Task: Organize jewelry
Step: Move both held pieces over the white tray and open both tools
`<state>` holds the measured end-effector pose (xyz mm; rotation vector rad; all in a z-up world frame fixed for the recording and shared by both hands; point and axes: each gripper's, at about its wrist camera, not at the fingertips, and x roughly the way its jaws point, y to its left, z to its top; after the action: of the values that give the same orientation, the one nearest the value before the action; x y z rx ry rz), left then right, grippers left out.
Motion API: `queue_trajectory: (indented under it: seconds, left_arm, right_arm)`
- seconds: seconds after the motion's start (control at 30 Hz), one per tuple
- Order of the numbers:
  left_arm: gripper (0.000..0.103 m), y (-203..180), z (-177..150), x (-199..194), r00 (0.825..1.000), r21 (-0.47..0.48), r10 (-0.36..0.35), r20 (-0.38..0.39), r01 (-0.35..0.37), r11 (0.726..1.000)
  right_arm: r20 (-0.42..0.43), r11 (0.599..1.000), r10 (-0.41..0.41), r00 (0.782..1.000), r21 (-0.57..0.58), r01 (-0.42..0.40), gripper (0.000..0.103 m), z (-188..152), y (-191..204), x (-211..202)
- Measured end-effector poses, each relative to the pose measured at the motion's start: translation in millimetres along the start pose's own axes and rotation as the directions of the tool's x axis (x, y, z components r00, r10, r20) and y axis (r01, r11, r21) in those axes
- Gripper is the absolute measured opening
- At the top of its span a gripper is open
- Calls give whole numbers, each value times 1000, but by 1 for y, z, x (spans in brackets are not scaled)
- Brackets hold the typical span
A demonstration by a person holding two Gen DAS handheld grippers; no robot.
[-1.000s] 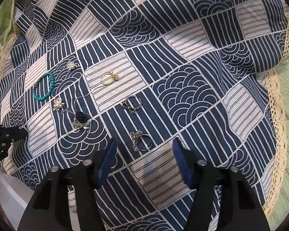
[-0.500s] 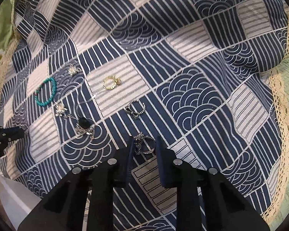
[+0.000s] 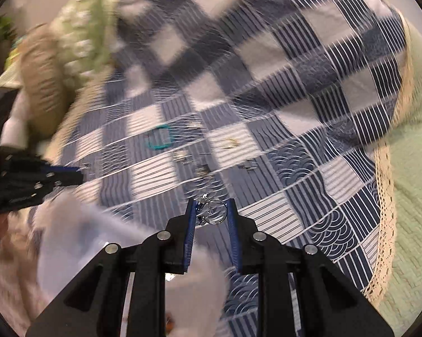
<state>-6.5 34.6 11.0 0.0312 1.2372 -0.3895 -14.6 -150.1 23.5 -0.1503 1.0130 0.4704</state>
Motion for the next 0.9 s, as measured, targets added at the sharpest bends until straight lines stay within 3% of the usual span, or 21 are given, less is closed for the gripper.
queue_trajectory:
  seconds: [0.13,0.27,0.4,0.53,0.9]
  left_arm:
    - [4,-22,-35,-5,997,71,-68,-33,70,995]
    - [4,-25,-73,11,994,85,-39,-98,47,995]
    - [4,-27,-100,37,985,109,-8,-173,27,994]
    - [4,-25,-109,53,977,123,64,-202,-39,992]
    - [6,-23,-101,58,977,131,82,-197,-56,990]
  right_arm:
    - [-65,993,69,995,-86,-75,23,-32,33,0]
    - [-213,982,64,975,-161,-99,23,-72,59,34]
    - [-287,977,22,958,-196,-81,23,-94,69,58]
    - [-304,977,-12,953,-207,-54,23,-102,71,67]
    - [-302,977,-4,953,-206,-61,23,-97,77,69]
